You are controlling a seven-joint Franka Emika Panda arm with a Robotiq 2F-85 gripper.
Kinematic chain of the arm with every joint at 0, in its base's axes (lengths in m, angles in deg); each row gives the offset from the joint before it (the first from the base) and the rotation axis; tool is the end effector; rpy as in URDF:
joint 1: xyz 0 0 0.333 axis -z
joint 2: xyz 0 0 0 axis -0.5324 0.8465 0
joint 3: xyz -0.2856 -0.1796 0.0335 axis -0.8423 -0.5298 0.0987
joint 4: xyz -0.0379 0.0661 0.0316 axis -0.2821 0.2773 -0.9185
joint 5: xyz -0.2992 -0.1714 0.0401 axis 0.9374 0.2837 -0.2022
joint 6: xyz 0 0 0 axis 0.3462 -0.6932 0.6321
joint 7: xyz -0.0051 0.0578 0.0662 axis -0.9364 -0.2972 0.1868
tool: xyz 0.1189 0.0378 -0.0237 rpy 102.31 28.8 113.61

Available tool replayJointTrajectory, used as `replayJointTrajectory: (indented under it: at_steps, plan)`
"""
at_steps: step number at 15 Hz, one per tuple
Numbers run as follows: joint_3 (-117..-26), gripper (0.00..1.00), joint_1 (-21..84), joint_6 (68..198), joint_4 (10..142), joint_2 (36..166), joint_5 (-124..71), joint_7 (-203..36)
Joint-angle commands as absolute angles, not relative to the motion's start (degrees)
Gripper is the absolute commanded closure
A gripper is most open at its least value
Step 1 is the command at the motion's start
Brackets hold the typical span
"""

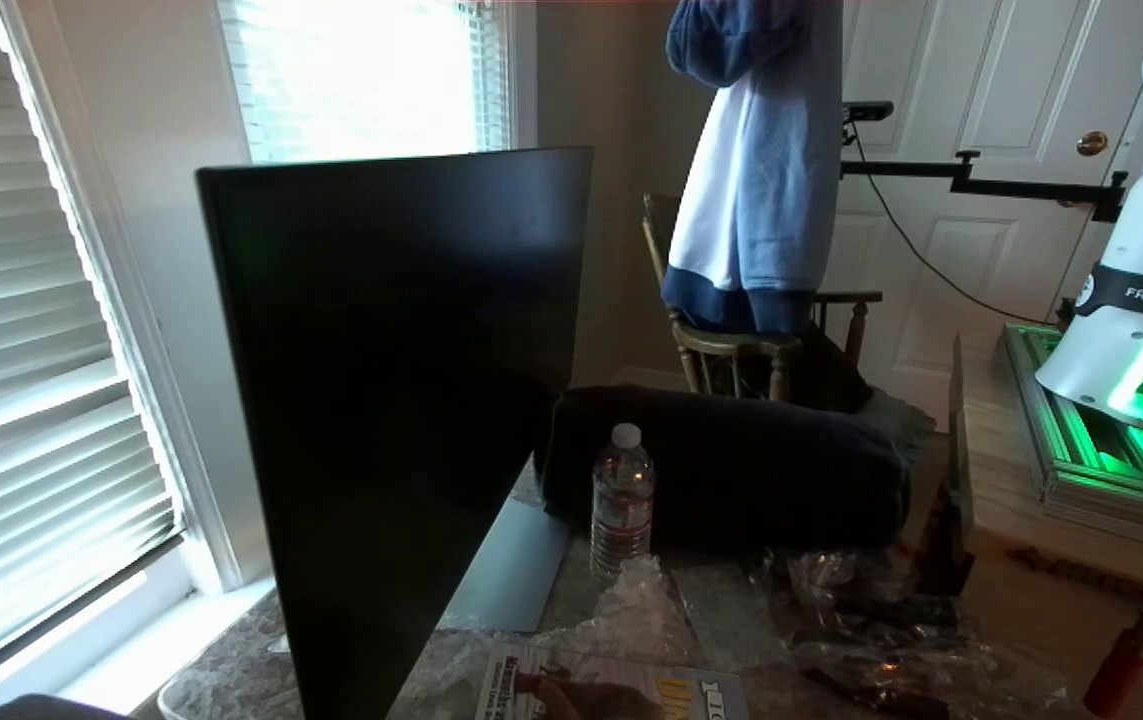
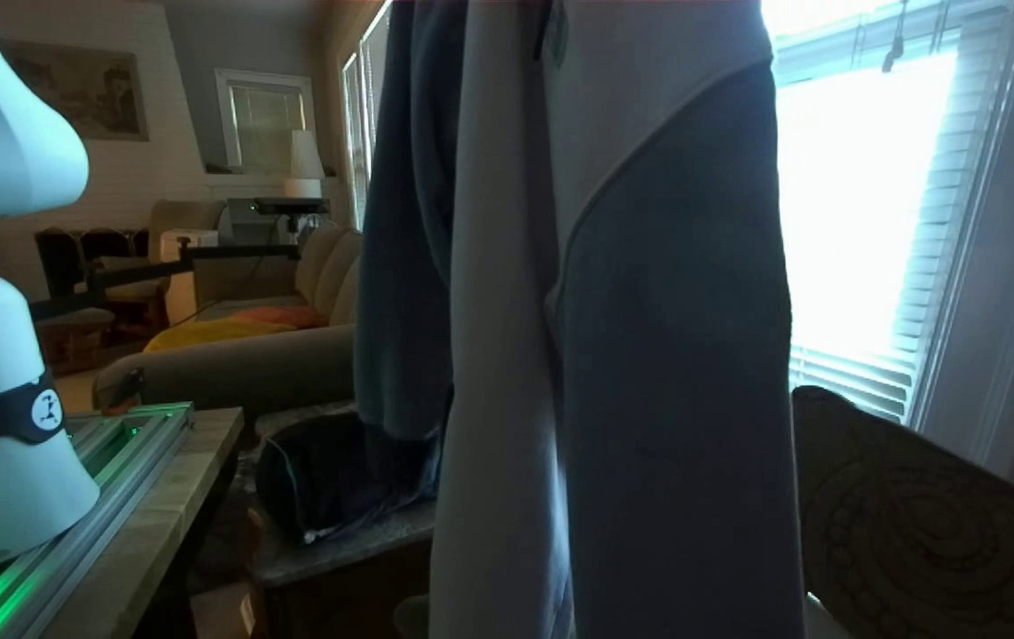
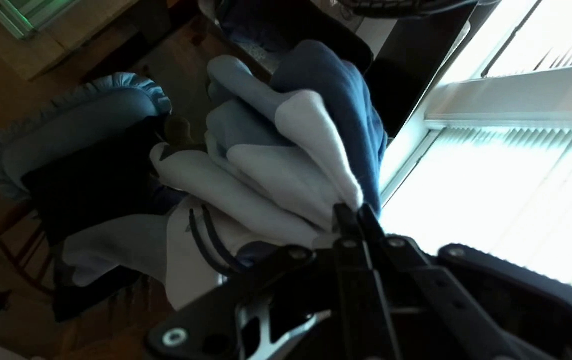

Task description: Remove the hoodie from the backrest of the chair and place it on the seat of the chair.

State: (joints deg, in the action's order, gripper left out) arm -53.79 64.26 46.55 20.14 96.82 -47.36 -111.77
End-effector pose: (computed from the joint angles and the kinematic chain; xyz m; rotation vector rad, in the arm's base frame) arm 0.4158 -0.1177 0.8110 -2.6954 0.9612 0.0618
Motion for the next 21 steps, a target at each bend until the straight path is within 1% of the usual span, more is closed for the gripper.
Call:
replayJointTrajectory:
  at_steps: [1,9,16,17,21]
  plan:
    - [-51.83,0.99,66.23,46.48,26.41,90.04,-51.38,-111.28]
    - [-50.23,0.99,66.05,45.82,29.83,83.39,-58.38,-112.90]
    - [-52.30,0.99,67.43,45.75,25.39,89.35,-58.93,-116.44]
    - [-61.74,0.99,59.70,45.76,24.13,90.77,-59.22,-117.31]
    - [-71.89,0.99,58.07,45.99,24.11,94.69,-59.82,-117.61]
